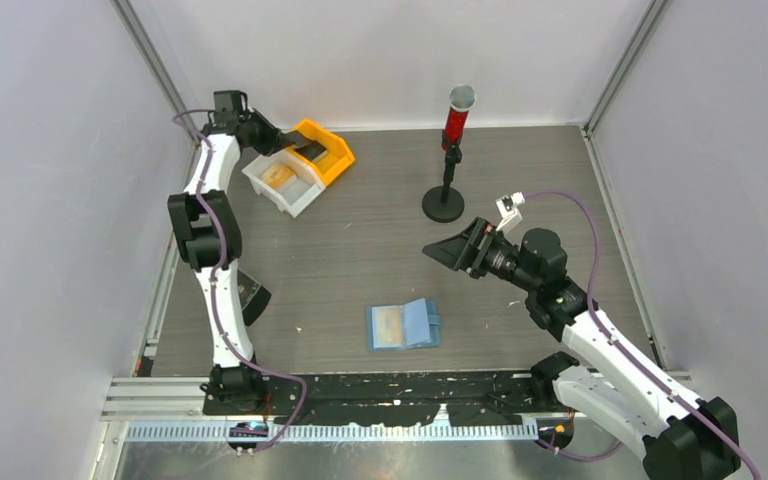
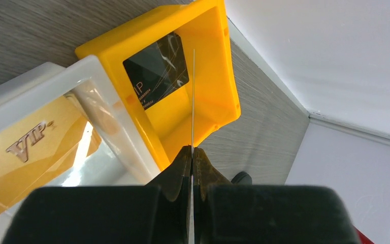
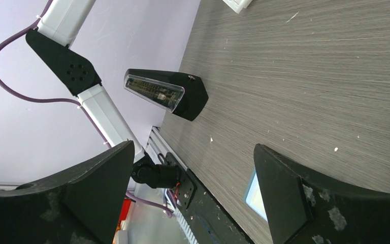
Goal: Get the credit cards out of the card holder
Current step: Place the credit card in the storage box.
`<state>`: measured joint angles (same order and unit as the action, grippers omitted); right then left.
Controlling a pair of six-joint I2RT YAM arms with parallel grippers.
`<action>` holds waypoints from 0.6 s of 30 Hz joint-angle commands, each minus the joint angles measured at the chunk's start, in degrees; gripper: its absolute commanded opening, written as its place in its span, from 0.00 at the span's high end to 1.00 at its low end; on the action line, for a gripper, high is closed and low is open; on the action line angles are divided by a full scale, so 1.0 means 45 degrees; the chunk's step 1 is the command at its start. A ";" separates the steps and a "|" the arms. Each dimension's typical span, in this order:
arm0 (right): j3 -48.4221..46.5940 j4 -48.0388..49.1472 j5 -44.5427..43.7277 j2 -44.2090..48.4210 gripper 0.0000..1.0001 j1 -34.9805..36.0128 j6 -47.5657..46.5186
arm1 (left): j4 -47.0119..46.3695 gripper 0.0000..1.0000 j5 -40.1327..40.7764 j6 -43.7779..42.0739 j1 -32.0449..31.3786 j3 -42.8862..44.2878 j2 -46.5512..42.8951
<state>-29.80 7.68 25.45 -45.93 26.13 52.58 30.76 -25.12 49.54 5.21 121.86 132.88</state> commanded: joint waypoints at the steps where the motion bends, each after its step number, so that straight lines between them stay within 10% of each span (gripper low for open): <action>1: -0.0631 0.0398 -0.0199 -0.0181 0.05 -0.0064 -0.0243 | -0.0647 1.00 -0.0550 0.0339 -0.0026 0.0789 0.0452; 18: -0.0926 0.0304 -0.0275 -0.0613 0.05 -0.0064 -0.0534 | -0.1026 0.92 -0.1117 0.0695 -0.0037 0.1455 0.1627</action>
<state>-31.42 7.66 24.91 -48.53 26.13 51.44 28.95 -28.51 52.34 5.10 125.23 139.39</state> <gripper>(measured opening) 0.955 0.066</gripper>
